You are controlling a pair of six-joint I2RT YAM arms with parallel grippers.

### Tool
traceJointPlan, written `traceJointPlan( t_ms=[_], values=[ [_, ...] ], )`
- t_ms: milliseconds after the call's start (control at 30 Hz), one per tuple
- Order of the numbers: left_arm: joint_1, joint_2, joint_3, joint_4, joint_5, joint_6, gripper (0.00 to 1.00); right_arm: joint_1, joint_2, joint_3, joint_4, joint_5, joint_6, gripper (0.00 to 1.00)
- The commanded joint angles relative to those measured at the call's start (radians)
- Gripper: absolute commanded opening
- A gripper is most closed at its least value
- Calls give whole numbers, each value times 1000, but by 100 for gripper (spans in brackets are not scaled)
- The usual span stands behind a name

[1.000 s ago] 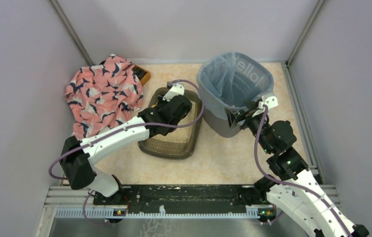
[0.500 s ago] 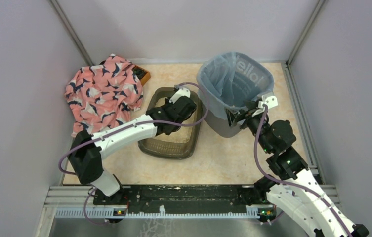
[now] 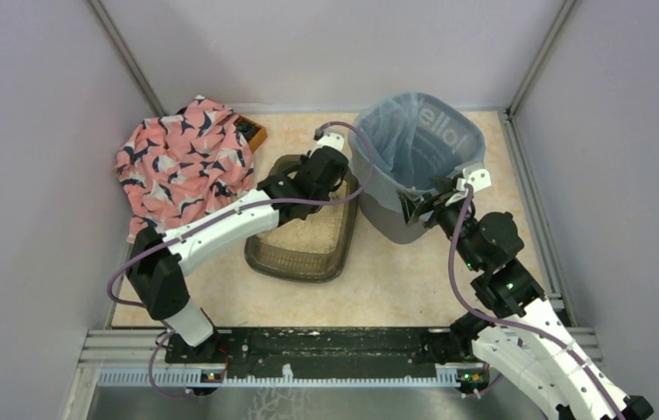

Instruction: Clean the litter box

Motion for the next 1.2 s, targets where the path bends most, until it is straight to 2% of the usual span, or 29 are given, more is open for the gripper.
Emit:
traceJointPlan(
  t_ms=[0,133,300,467,633,900,1167],
  values=[
    [50,47,77,85,14,30,0,5,5,0,33,-18,10,79],
    [84,71,131,71,-9,85,0,5,6,1,27,-15,10,79],
    [118,28,97,53,15,92,0,5,11,0,29,-11,9,79],
    [164,-55,0,76,208,28,0,4,25,-3,41,-23,10,79],
    [275,-86,-120,170,382,-29,0,-1,31,0,38,-38,11,78],
    [345,-50,-188,216,445,-70,0,-1,34,6,26,-34,8,78],
    [432,-70,-264,310,699,-136,0,-1,41,10,21,-32,7,78]
  ],
)
